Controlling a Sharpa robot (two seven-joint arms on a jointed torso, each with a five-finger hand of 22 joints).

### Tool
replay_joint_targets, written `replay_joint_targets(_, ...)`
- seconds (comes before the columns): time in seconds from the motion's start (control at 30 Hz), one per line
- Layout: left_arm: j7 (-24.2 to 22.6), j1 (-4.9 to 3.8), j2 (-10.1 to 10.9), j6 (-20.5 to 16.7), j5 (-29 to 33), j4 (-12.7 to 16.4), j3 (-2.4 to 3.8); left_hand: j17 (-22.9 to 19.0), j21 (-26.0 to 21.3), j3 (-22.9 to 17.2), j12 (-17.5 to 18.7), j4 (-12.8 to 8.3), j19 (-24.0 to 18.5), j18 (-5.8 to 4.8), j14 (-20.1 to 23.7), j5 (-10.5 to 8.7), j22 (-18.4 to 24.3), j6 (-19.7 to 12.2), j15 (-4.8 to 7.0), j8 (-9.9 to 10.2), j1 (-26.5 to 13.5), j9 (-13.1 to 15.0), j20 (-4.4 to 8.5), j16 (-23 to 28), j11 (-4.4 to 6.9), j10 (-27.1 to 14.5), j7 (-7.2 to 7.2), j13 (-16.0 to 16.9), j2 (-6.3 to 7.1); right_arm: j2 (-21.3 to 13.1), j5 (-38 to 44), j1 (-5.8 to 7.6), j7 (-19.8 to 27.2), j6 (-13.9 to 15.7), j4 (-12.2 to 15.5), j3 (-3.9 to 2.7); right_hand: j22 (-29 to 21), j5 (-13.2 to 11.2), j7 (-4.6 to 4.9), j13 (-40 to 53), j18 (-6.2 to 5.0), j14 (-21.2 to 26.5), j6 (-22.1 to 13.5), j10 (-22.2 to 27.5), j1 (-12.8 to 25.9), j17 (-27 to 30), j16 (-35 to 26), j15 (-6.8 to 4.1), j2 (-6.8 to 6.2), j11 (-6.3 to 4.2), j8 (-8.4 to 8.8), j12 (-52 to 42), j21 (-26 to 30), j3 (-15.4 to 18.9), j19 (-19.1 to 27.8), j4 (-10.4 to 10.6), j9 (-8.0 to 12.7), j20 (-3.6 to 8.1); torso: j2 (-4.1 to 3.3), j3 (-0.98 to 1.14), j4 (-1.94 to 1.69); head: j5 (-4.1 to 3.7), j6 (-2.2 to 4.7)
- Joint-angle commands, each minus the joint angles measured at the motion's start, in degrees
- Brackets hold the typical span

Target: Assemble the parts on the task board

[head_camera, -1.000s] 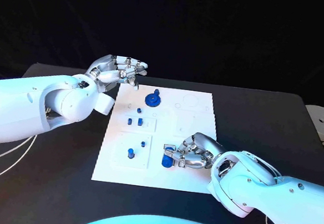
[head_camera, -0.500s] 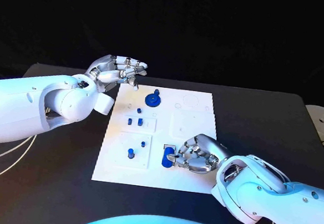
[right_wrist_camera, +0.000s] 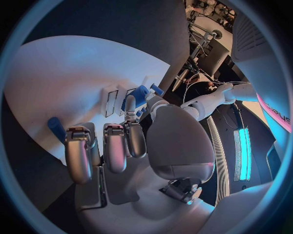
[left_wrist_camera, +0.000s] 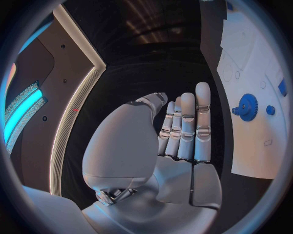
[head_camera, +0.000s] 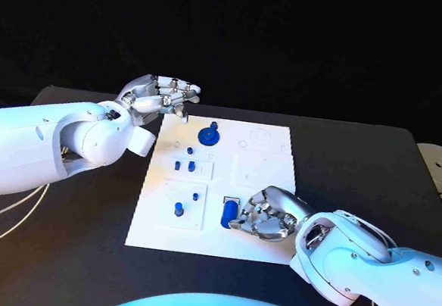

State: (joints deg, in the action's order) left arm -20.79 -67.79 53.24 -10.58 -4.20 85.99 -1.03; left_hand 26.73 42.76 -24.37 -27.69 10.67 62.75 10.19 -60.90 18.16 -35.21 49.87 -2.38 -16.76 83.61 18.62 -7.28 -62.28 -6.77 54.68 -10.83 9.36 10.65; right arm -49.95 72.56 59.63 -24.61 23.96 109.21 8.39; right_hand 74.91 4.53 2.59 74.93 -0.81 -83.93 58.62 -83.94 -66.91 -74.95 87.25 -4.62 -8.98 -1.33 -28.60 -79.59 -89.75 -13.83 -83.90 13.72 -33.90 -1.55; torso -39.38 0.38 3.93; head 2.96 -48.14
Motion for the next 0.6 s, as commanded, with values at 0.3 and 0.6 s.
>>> replay_joint_targets(0.3, -0.2, -0.05, 0.0, 1.0, 0.3, 0.2, 0.03, -0.1, -0.2, -0.6, -0.3, 0.0, -0.3, 0.35, 0.5, 0.23, 0.0, -0.3, 0.04, -0.4, -0.2, 0.1, 0.10, 0.2, -0.03, -0.6, 0.08, 0.1, -0.30, 1.6, 3.2, -0.10, -2.1, 1.9, -2.2, 0.01, 15.1, 1.7, -0.59, 8.6, 0.81, -4.7, 0.7, -2.1, -0.4, -7.7, 0.3, -0.74, 1.75, -0.69, -0.83, -0.9, -0.2, -0.9, -6.1, 1.2, -0.3, 0.49, 0.00, 0.07, 0.07, 0.26, -0.10)
replay_joint_targets(0.6, -0.2, -0.05, 0.1, 1.0, 0.3, 0.2, 0.03, -0.1, -0.2, -0.6, -0.3, 0.0, -0.3, 0.35, 0.5, 0.23, 0.0, -0.3, 0.04, -0.4, -0.2, 0.1, 0.10, 0.2, -0.03, -0.6, 0.08, 0.1, -0.30, 1.6, 4.1, -0.12, -1.5, 2.8, -2.6, 0.01, 15.1, 1.7, -0.61, 8.7, 0.81, -4.7, 0.6, -2.2, -0.3, -7.7, 0.3, -0.80, 1.59, -0.73, -0.92, -1.1, -0.2, -0.9, -6.1, 1.5, -0.4, 0.56, 0.02, 0.06, -0.02, 0.36, -0.20)
